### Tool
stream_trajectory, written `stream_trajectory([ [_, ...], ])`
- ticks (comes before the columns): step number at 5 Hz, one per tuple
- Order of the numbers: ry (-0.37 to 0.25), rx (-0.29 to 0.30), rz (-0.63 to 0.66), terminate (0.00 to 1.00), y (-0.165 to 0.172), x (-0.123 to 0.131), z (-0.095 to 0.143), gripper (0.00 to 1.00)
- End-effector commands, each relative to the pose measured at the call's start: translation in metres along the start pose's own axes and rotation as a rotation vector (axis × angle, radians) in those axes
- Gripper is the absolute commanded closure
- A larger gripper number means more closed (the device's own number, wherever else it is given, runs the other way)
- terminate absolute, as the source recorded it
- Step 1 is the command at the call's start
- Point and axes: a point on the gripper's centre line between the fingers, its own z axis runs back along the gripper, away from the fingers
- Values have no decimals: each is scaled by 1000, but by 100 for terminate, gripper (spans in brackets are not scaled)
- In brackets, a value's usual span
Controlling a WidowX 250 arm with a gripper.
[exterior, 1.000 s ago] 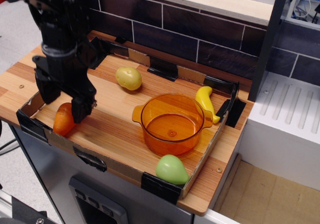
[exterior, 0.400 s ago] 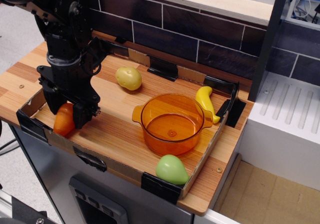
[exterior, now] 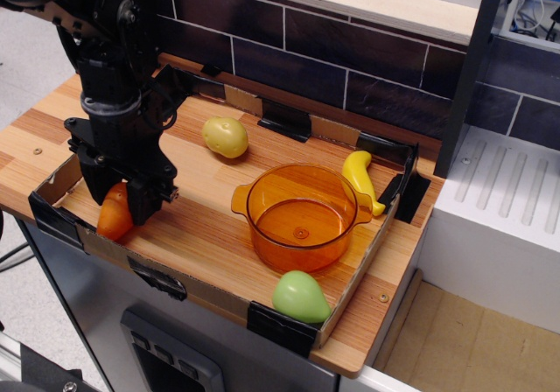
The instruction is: Put carrot in pot
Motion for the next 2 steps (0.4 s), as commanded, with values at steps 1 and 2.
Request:
stream_trajectory([
  [1,-303,-22,116,0,-29,27,102,100],
  [2,-293,-41,131,0,-68,39,113,100],
])
